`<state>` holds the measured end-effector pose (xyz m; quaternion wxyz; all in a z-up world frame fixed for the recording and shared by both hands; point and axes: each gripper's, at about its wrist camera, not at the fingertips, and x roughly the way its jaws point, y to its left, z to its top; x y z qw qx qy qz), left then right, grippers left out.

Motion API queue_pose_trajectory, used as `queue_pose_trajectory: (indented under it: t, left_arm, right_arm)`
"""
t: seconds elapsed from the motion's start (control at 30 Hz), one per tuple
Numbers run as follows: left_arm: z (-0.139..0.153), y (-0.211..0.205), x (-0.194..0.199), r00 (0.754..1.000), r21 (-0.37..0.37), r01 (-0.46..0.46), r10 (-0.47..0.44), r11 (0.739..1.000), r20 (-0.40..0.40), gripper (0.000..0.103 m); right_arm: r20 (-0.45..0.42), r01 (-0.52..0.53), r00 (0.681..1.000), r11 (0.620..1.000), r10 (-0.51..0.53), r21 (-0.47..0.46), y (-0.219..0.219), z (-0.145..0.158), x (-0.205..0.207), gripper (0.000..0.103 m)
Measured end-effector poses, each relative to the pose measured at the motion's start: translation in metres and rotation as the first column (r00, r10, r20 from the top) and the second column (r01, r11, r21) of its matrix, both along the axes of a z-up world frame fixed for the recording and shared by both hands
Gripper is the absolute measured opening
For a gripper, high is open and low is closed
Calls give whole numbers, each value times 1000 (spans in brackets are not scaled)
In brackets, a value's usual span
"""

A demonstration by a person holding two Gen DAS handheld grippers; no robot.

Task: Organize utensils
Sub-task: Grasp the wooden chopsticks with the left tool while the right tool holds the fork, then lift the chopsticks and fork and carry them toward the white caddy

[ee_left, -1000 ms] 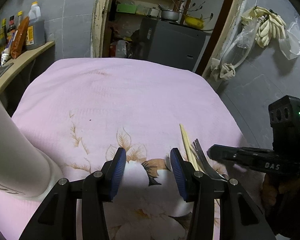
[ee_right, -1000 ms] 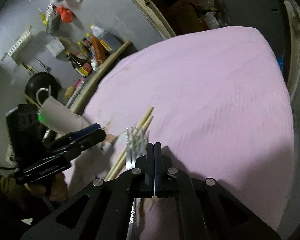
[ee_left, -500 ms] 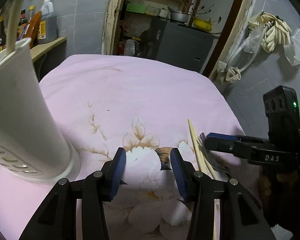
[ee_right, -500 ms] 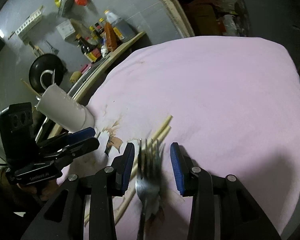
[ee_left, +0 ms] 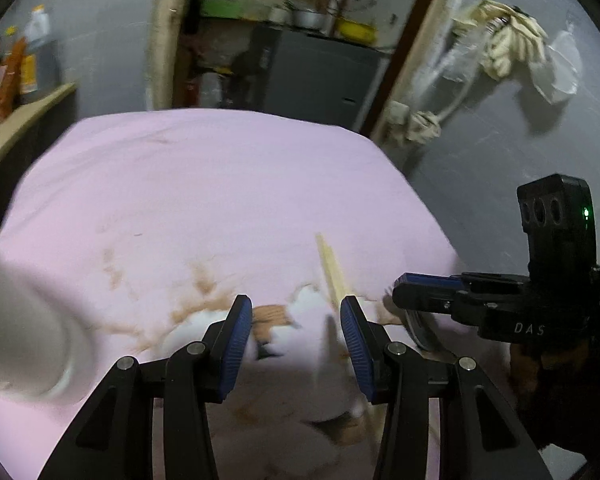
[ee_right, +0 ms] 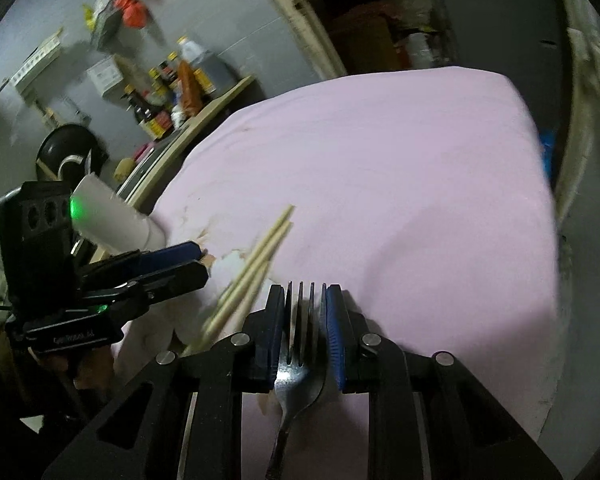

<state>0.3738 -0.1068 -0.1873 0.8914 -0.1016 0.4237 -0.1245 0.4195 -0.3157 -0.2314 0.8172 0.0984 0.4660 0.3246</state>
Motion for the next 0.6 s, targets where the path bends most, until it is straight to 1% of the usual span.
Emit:
queue_pose_trajectory:
  t: [0.07,0.13,0.17,0.2,0.27,0.33,0.43,0.57,0.6]
  left_arm:
    - [-1,-6,6,1000,-14,26,-26,1000,-15,35]
    - [-4,-13,11,998,-1,58,-58,998,-34,27]
    - [-6,-17,14,996,14,71,-71,997,-45,19]
    - [-8,-20,16,995,21,81,-80,996,-55,15]
    - [-9,-21,20,993,-8,93,-93,996,-72,15]
    - [-13,-24,27,988,-31,110,-113,993,-108,14]
    - [-12,-28,35,984,-25,127,-129,992,-119,14]
    - [-13,-28,42,979,-49,138,-143,989,-144,14]
    - [-14,-27,42,979,-55,136,-143,989,-148,10]
  right_arm:
    - [5,42,999,999,-42,-2,-8,0,-2,19]
    - [8,81,997,997,-81,-1,-13,0,-4,19]
    - [11,105,994,994,-105,-4,-16,-1,-5,19]
    - [13,118,993,993,-118,-8,-15,-1,-5,18]
    - [17,145,989,989,-145,-18,-15,-1,-5,19]
    - [21,158,987,987,-157,-29,-13,0,-6,19]
    - [14,161,987,987,-160,-22,-13,1,-6,19]
    - [-6,148,989,989,-148,5,-15,-1,-5,19]
    - [-12,139,990,990,-138,9,-15,-2,-5,19]
